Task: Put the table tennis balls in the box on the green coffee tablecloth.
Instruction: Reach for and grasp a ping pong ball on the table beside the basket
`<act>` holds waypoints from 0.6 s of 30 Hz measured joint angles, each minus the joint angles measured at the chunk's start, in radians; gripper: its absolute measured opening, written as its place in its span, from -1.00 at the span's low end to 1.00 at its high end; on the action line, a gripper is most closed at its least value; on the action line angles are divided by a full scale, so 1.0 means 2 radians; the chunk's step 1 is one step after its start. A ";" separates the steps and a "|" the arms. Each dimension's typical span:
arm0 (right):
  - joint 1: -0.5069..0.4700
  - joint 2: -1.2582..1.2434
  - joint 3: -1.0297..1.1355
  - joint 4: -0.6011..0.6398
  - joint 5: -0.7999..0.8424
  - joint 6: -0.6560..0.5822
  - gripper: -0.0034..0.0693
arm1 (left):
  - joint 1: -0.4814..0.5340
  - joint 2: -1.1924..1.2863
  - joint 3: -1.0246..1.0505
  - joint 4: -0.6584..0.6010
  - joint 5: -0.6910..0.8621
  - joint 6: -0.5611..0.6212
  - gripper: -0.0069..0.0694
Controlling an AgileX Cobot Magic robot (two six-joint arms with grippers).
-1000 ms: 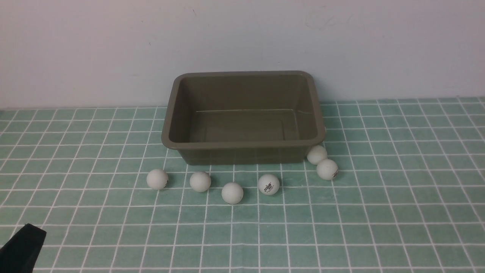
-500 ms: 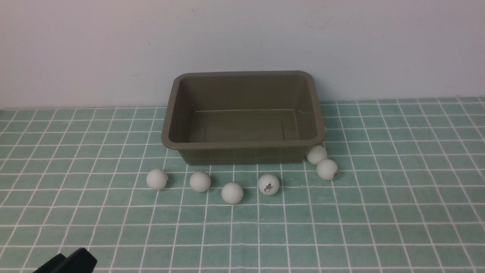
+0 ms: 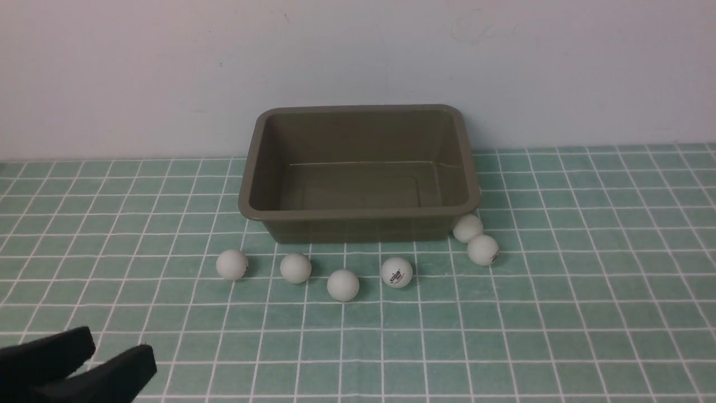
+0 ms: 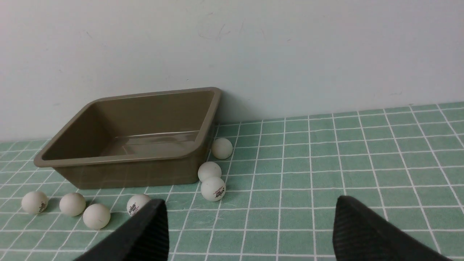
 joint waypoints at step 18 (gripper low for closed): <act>0.000 0.000 0.000 0.043 0.024 -0.009 0.60 | 0.000 0.476 -0.288 0.089 0.101 0.173 0.79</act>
